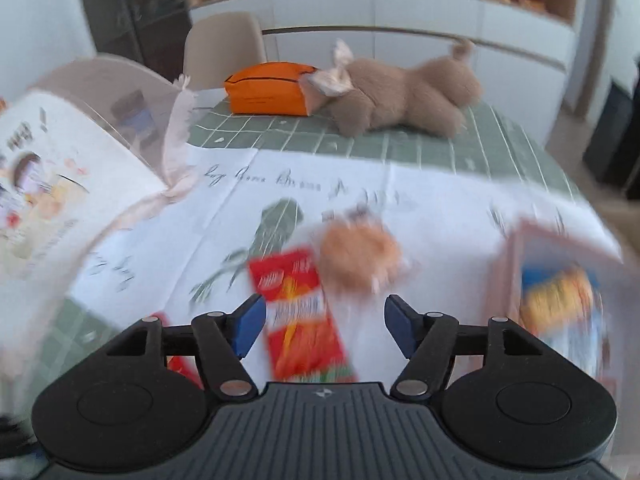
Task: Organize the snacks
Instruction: 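Grasp the red spicy strip packet with the right tool while the left tool reaches the red packets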
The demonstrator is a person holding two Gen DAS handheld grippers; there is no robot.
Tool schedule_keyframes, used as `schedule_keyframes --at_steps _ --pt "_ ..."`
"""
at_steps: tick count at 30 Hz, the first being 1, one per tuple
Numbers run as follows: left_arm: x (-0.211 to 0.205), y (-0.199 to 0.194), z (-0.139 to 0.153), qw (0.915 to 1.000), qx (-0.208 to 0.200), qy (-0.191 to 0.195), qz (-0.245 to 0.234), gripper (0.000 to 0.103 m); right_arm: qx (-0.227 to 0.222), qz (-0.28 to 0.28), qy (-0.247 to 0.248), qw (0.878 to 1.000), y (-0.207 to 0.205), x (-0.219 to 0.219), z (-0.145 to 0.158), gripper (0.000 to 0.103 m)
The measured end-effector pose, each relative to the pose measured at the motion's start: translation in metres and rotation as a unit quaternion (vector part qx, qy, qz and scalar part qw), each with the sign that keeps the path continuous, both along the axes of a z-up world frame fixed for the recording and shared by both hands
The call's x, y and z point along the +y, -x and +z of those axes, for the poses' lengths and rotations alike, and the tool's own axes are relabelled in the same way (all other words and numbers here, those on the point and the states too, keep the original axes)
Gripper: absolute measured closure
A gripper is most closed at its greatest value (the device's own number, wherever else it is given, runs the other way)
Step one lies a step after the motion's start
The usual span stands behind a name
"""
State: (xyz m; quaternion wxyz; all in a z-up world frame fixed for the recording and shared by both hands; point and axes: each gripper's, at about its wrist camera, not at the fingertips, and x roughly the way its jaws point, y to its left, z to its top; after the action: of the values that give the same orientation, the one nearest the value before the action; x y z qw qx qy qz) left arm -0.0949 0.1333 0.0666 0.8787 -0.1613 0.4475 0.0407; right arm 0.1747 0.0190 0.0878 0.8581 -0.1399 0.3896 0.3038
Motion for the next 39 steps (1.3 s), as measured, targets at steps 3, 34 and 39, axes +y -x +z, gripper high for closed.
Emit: schedule_keyframes --at_steps 3,34,39 --pt "0.012 0.013 -0.006 0.9999 0.010 0.007 -0.003 0.075 -0.018 -0.040 0.028 0.999 -0.040 0.029 -0.018 0.037" --pt "-0.003 -0.082 -0.025 0.9977 -0.001 0.065 0.018 0.075 0.027 -0.099 0.027 0.994 0.127 -0.140 -0.028 0.040" --pt "-0.015 -0.046 -0.029 0.9965 0.011 0.083 -0.002 0.071 0.028 -0.040 -0.001 0.999 0.115 -0.098 -0.015 0.040"
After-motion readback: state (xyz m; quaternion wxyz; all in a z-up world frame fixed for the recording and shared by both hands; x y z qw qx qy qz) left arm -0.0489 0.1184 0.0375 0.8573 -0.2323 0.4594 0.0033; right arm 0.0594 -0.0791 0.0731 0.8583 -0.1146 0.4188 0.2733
